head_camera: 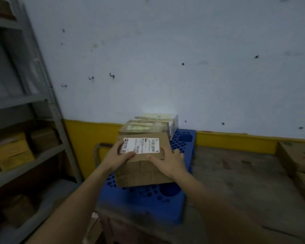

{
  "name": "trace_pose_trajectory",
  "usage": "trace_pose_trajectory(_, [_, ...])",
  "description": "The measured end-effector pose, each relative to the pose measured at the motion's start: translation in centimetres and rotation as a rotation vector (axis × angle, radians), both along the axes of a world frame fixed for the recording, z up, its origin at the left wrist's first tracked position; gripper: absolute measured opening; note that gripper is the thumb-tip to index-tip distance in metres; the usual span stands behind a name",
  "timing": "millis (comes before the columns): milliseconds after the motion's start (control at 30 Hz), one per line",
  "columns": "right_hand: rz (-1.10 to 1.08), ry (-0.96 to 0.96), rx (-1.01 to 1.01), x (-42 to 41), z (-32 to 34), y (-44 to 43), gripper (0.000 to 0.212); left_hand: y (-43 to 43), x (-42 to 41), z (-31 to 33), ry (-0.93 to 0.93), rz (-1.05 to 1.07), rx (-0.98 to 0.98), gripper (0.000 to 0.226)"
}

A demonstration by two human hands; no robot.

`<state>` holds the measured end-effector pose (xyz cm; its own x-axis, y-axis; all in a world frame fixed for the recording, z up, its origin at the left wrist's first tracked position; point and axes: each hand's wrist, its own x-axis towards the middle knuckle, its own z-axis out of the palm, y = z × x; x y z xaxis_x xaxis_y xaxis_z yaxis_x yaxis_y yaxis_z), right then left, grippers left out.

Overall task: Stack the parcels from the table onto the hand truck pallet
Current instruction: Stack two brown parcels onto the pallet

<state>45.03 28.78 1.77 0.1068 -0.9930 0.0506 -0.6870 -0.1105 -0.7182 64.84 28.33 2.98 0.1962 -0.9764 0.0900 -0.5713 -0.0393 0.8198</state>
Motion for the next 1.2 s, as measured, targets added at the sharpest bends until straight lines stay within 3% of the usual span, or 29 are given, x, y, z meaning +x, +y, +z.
trace_pose_trajectory(367, [-0.126,0.024,0.214,8.5,-3.5,-6.7,0.072,-8.2,8.1,-3.8,-0.02,-0.088,0.029,0.059])
trace_pose_trajectory(800, [-0.238,-0.048,0.199,10.5,-4.8,-11.5,0.073,-16.7,9.1,-5.7,0.084,-0.137,0.075,0.052])
trace_pose_trajectory(1200, [-0.244,-0.012,0.231,10.8,-4.3,-11.5,0.067,-16.8,10.0,-5.6,-0.134,-0.248,0.095,0.062])
